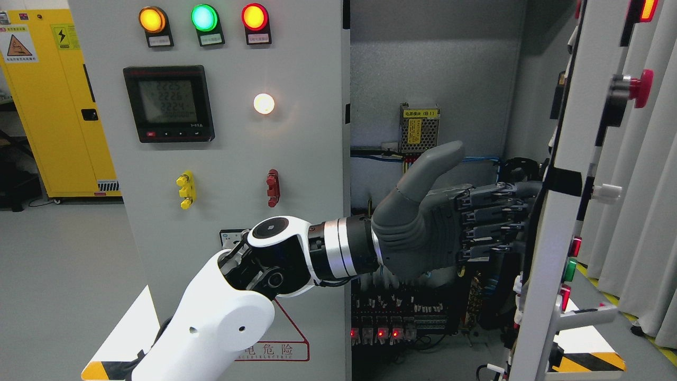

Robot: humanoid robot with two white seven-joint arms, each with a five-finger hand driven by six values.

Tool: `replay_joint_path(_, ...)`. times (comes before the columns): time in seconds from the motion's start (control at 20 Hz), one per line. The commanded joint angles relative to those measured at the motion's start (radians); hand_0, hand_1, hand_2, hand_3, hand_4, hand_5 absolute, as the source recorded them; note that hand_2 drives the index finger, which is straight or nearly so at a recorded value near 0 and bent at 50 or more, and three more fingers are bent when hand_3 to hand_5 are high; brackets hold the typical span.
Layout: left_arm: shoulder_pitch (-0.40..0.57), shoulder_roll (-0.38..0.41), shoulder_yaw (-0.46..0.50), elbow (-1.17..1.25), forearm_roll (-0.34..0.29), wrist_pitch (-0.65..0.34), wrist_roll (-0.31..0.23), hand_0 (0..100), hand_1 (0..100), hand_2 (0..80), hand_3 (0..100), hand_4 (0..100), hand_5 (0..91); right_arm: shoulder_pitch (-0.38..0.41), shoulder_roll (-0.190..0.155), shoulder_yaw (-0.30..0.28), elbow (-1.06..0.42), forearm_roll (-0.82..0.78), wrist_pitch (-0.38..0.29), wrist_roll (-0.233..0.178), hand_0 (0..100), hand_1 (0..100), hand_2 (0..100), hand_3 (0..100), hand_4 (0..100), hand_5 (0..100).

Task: Open door with both hands
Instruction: 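Push the button-panel door away with the left hand's back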

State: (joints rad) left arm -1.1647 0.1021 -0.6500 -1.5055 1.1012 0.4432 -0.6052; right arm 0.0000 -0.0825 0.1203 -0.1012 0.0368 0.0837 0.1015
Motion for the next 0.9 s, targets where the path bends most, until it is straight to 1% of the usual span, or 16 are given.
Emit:
replay_joint_path(0.0,0.01,-0.044,-0.016,-0.076,-0.004,0.0,0.016,0,0,0.0,0,0,0.0,0.025,0.001,-0.002,0.0,0.0,0.001,0.0,24,0,0,0,0,0)
replay_joint_path(0.1,0.016,-0.044,-0.017,-0.091,-0.003,0.0,0.06,0,0,0.0,0,0,0.0,0.025,0.0,-0.004,0.0,0.0,0.001,0.0,24,0,0,0,0,0)
replay_joint_path(0.3,0.017,-0.048,-0.046,-0.11,-0.004,-0.011,0.116,0,0,0.0,0,0,0.0,0.025,0.001,-0.004,0.0,0.0,0.001,0.0,24,0,0,0,0,0)
replay_joint_path(0.35,0.017,-0.056,-0.056,-0.111,-0.004,-0.011,0.137,0,0,0.0,0,0,0.0,0.026,0.001,-0.002,0.0,0.0,0.001,0.0,24,0,0,0,0,0)
replay_joint_path(0.45,0.017,-0.07,-0.068,-0.111,-0.004,-0.012,0.197,0,0,0.0,0,0,0.0,0.026,0.0,-0.002,0.0,0.0,0.001,0.0,24,0,0,0,0,0)
replay_joint_path(0.55,0.017,-0.087,-0.079,-0.111,-0.004,-0.014,0.235,0,0,0.0,0,0,0.0,0.026,0.001,-0.002,0.0,0.0,0.001,0.0,24,0,0,0,0,0)
replay_joint_path(0.7,0.023,-0.108,-0.082,-0.111,-0.004,-0.015,0.255,0,0,0.0,0,0,0.0,0.026,0.001,-0.002,0.0,0.0,-0.001,0.0,24,0,0,0,0,0)
replay_joint_path(0.85,0.023,-0.136,-0.094,-0.113,-0.014,-0.02,0.292,0,0,0.0,0,0,0.0,0.029,0.001,-0.002,0.0,0.0,0.001,0.0,24,0,0,0,0,0)
